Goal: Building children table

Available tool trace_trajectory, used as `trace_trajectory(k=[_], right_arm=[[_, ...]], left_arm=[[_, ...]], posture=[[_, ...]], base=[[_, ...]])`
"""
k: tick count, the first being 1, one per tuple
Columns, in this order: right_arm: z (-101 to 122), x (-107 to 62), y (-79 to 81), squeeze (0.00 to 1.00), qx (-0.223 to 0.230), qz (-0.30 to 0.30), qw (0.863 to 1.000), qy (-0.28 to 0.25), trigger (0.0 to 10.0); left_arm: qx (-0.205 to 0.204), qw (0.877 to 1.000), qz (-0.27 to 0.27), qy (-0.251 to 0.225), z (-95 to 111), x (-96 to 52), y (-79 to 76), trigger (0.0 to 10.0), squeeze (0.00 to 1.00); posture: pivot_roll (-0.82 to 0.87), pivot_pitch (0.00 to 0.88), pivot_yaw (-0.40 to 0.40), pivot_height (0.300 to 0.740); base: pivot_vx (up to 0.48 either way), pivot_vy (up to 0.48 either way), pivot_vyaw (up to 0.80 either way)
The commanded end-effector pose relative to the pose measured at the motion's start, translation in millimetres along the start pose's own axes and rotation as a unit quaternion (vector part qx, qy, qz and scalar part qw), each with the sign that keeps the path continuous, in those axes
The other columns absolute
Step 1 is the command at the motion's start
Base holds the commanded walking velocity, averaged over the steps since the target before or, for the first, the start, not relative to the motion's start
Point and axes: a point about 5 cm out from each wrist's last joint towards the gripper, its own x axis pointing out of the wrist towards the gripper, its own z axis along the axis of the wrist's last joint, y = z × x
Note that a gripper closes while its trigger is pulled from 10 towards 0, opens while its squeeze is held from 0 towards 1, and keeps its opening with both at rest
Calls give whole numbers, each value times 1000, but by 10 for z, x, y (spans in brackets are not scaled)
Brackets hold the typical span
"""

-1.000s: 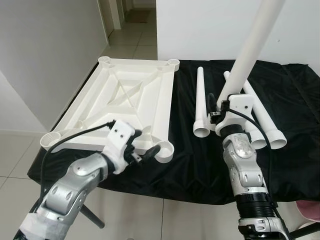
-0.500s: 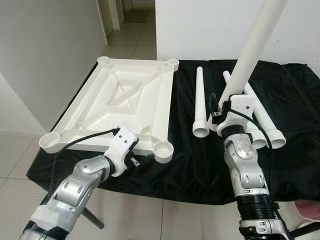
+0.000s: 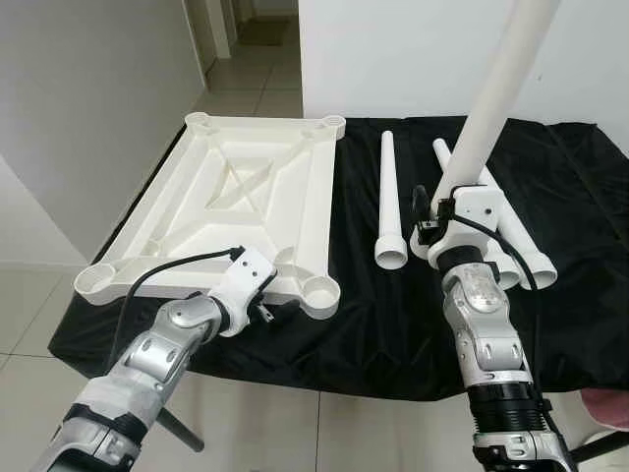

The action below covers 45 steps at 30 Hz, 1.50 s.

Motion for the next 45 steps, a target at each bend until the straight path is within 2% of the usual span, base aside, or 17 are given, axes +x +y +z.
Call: trace_trajectory(k=[1,2,7,11,18,21,23,25,27,29,30,45], right_arm=[[62,18,12,0,-3,2,1000,-11,10000],[56,19,13,0,-3,1,1000,-10,10000],[55,23,16,0,-3,1,1000,-10,10000],[69,49,7,0,-3,-3,1000,-12,10000],[70,60,24,0,-1,-1,1000,-13,10000],[70,60,24,0,-1,-1,1000,-13,10000],[63,56,44,0,2,0,1000,-11,10000],[63,56,44,0,2,0,1000,-11,10000],[56,49,68,0,4,2,1000,-11,10000],[56,49,68,0,4,2,1000,-11,10000],[54,47,88,0,7,4,1000,-11,10000],[41,49,122,0,10,10,1000,-10,10000]], left_arm=[[15,1000,-18,6,-10,13,-17,10000,0],[28,999,-42,6,-8,47,-89,10000,0],[31,998,-59,1,13,93,-167,10000,0],[24,996,-83,-18,98,202,-330,10000,0],[18,994,-100,-45,226,362,-499,10000,0],[18,994,-100,-45,226,362,-499,10000,0],[12,992,-110,-57,293,432,-620,10000,0],[12,992,-110,-57,293,432,-620,10000,0],[3,990,-119,-72,382,517,-776,10000,0],[3,990,-119,-72,382,517,-776,10000,0],[-9,988,-127,-88,486,598,-913,10000,0],[-19,985,-131,-114,704,733,-1062,10000,0]], posture=[[-59,46,78,740],[-58,47,77,740],[-58,47,77,740],[-61,47,85,740],[-58,47,83,740],[-58,47,83,740],[-52,49,85,740],[-52,49,85,740],[-54,38,86,740],[-54,38,86,740],[-57,29,85,740],[-55,19,87,740]], base=[[0,0,0],[0,0,0],[0,0,0],[0,0,0],[0,0,0],[0,0,0],[0,0,0],[0,0,0],[0,0,0],[0,0,0],[0,0,0],[0,0,0]])
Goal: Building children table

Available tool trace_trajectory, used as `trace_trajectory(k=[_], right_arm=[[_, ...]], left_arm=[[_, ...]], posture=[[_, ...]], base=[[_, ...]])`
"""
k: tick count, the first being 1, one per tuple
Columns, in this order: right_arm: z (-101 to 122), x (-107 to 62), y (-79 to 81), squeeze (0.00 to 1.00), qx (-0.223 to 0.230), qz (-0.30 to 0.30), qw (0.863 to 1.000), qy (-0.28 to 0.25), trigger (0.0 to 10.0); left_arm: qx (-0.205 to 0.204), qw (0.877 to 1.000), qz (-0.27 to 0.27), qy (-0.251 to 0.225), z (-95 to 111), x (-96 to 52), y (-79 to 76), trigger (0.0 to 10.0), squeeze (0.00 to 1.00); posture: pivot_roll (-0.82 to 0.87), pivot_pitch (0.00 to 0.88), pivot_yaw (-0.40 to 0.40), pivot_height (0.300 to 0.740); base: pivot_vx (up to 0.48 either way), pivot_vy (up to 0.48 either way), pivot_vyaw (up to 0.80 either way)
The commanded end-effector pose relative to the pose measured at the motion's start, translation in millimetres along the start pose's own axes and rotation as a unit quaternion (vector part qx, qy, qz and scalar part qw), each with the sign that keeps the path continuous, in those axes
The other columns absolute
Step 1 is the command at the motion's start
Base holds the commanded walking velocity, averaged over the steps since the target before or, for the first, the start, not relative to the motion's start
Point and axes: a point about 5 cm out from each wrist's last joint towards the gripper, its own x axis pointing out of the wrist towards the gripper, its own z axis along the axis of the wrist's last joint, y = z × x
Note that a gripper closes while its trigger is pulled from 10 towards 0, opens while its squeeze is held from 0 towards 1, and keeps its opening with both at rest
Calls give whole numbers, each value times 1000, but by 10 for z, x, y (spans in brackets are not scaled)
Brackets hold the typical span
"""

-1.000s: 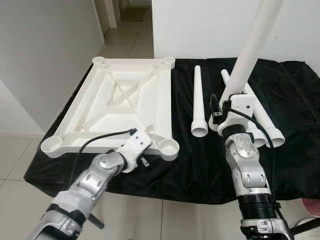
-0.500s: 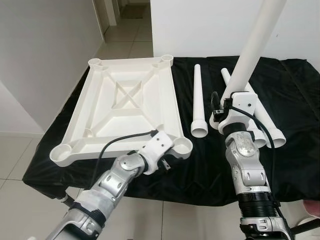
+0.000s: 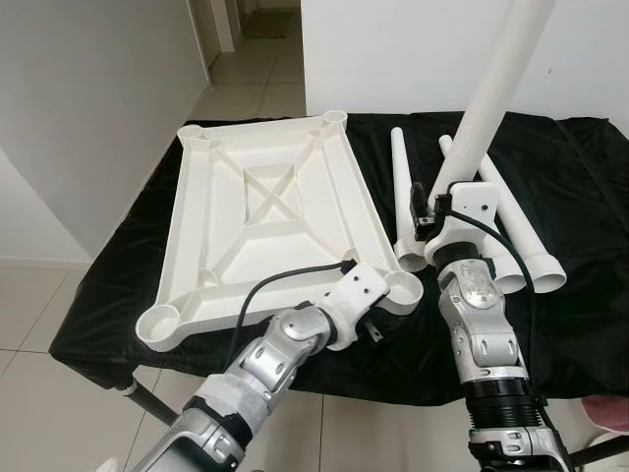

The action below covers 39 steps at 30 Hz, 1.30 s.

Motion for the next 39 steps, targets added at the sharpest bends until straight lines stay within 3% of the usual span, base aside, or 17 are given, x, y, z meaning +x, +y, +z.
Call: trace_trajectory(k=[1,7,13,24,39], right_arm=[[21,16,48,0,4,7,1000,-7,10000],[14,7,50,0,5,8,1000,-6,10000],[-21,-21,28,0,4,9,1000,1,10000],[-52,-17,45,0,6,12,1000,6,10000],[-91,16,67,0,34,19,999,21,10000]], left_arm=[[8,1000,-4,0,19,25,-17,10000,0],[8,1000,0,-2,16,3,-1,10000,0],[14,1000,14,-6,-17,-225,136,10000,0],[20,999,49,-8,22,-322,255,10000,0],[-32,994,93,-54,202,-440,361,10000,0]], posture=[[-57,17,86,740],[-59,15,84,740],[-54,14,72,740],[-43,6,55,740],[-14,10,21,740]], base=[[0,0,0],[0,0,0],[0,0,0],[0,0,0],[0,0,0]])
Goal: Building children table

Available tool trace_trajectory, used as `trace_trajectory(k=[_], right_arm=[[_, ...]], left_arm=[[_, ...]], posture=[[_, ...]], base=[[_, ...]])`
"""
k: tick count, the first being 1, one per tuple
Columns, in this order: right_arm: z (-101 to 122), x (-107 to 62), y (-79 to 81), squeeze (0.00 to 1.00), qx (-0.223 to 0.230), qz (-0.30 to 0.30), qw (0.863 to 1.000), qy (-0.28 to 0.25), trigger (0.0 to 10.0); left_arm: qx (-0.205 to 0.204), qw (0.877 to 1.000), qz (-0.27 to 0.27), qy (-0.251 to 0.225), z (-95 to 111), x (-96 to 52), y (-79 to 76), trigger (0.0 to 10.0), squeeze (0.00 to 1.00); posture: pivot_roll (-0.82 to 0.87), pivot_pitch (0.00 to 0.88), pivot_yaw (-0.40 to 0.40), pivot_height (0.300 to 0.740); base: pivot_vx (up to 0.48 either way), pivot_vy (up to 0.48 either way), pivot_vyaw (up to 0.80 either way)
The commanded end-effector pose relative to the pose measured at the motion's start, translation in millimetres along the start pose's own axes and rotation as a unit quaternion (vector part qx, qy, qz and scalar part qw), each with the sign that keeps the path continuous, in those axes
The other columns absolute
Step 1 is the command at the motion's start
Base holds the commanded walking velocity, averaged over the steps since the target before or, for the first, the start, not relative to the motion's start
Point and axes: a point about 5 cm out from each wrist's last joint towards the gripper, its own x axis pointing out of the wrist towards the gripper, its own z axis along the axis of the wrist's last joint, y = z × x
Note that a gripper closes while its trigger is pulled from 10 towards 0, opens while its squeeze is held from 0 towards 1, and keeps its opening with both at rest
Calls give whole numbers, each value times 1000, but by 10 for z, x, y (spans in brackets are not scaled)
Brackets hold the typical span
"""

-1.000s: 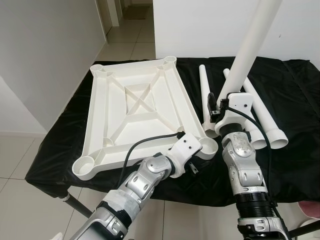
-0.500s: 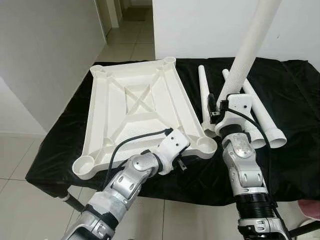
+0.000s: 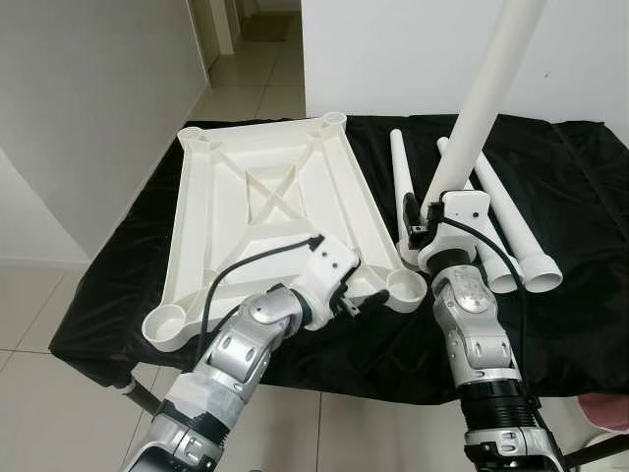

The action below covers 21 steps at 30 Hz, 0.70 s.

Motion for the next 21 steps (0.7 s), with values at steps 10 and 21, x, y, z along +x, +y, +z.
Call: trace_trajectory(k=[10,21], right_arm=[[-28,-41,54,0,2,20,1000,7,10000],[-109,-129,107,0,11,44,999,19,10000]], left_arm=[[-20,999,23,-7,-53,-119,-23,10000,0],[-57,998,22,11,-114,-223,-21,10000,0]], posture=[[-25,10,20,740],[-31,24,21,740]], base=[[0,0,0],[0,0,0]])
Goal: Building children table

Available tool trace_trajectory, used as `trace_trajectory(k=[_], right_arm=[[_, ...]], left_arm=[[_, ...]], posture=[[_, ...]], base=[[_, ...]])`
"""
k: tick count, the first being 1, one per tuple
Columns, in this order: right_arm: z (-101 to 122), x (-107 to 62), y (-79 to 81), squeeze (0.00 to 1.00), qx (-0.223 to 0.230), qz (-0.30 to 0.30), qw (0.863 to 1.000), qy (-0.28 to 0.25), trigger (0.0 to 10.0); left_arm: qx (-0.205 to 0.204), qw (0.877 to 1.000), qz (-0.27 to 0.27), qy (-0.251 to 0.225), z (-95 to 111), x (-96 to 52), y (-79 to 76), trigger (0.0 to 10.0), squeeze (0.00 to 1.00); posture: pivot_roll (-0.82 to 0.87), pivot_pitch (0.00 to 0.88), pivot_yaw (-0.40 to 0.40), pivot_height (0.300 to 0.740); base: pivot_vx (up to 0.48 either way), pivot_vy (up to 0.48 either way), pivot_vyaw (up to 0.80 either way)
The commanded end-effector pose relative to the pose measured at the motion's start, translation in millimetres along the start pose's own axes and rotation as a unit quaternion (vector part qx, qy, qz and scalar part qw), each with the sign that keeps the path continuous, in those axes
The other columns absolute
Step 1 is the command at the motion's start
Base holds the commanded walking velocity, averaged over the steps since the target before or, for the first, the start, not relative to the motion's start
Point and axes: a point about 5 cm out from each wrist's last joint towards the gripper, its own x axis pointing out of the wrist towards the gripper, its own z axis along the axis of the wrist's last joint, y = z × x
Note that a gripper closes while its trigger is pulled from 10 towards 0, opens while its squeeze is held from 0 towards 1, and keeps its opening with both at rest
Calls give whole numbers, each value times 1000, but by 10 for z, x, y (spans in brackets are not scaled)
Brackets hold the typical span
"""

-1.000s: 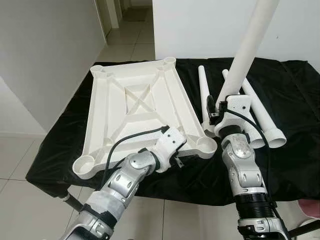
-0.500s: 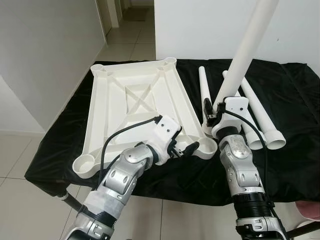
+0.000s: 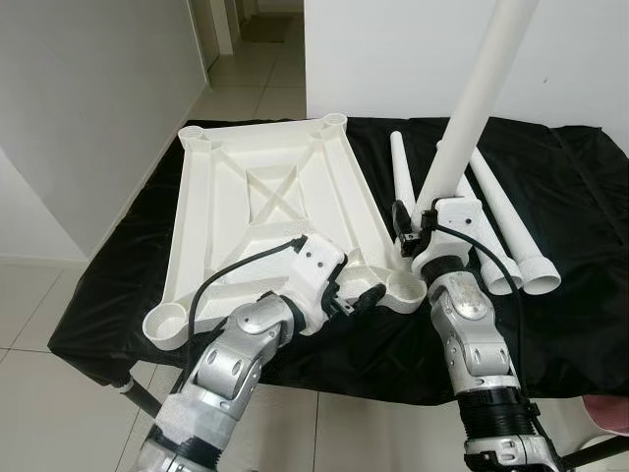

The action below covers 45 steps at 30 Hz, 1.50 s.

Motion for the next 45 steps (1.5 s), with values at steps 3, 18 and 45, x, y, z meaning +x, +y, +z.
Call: trace_trajectory(k=[3,18,45], right_arm=[[-5,-12,39,0,3,12,1000,1,10000],[-113,-153,-4,0,-6,26,999,22,10000],[-426,-411,39,0,-94,159,982,33,10000]], left_arm=[[-2,1000,14,12,-8,-71,54,10000,0],[16,1000,15,18,-36,-261,55,10000,0],[-1,999,1,49,-26,-398,38,10000,0]], posture=[[-33,19,24,740],[-27,32,25,740],[-26,19,54,740]], base=[[0,0,0],[0,0,0],[0,0,0]])
